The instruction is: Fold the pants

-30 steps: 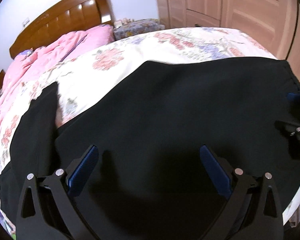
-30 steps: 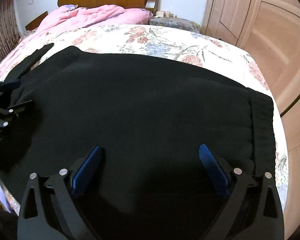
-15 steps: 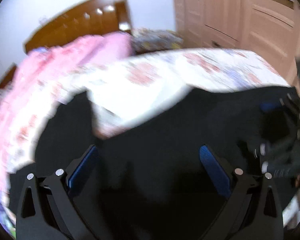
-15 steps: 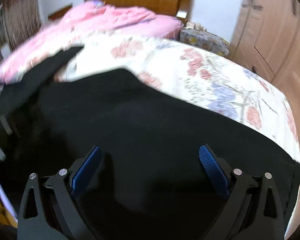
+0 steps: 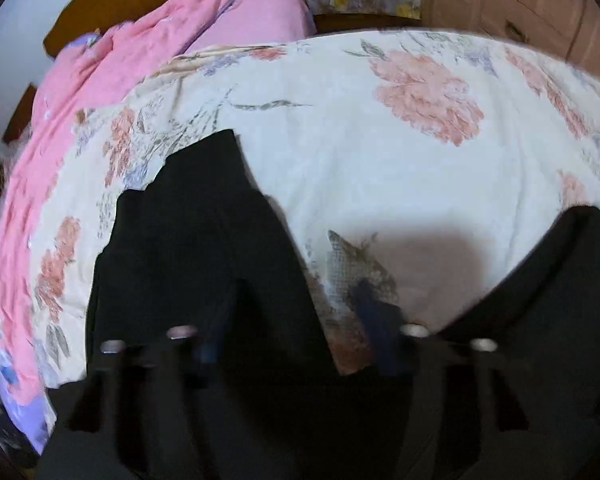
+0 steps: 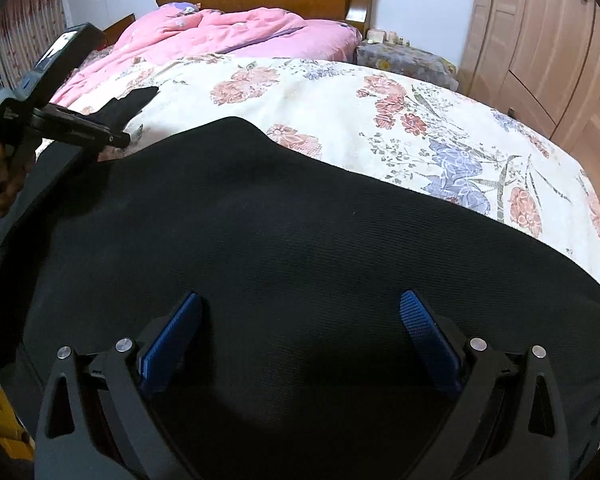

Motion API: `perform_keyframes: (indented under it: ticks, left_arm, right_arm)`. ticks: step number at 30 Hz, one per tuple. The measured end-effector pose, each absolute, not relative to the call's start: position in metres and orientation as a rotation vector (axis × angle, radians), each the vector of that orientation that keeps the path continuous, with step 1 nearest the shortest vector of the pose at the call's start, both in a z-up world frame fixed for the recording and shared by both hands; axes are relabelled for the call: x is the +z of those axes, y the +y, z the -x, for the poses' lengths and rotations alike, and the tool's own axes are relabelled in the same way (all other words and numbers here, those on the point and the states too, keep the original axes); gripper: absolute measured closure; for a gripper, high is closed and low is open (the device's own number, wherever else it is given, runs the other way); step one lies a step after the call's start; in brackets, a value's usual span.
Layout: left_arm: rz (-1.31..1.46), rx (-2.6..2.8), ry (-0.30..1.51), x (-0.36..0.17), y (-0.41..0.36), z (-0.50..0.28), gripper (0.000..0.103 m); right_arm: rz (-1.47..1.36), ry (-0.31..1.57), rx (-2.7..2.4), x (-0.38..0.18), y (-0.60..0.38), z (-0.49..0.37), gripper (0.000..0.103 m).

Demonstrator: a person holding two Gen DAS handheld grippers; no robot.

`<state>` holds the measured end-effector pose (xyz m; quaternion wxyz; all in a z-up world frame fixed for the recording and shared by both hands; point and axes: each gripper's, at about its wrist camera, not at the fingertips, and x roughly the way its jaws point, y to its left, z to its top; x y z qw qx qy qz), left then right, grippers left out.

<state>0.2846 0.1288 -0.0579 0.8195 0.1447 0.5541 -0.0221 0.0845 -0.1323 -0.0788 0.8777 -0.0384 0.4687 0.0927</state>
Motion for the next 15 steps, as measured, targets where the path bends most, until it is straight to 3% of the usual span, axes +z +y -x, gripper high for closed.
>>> perform_keyframes:
  ticks: [1, 2, 9, 15]
  left_arm:
    - [-0.297, -0.035, 1.163, -0.055, 0.135, -0.284, 0.089]
    - [-0.247, -0.047, 1.136, -0.050, 0.143, -0.280, 0.098]
    - [0.055, 0.018, 0.798, 0.029, 0.252, -0.174, 0.098]
    - [0.215, 0.183, 0.735, 0.019, 0.354, -0.068, 0.098]
  right_arm:
    - [0.074, 0.977, 0.197, -0.079, -0.133, -0.085, 0.006]
    - [0.071, 0.976, 0.198, -0.078, -0.133, -0.085, 0.006]
    - [0.073, 0.976, 0.197, -0.079, -0.133, -0.085, 0.006]
    - [0.091, 0.980, 0.188, -0.079, -0.132, -0.085, 0.006]
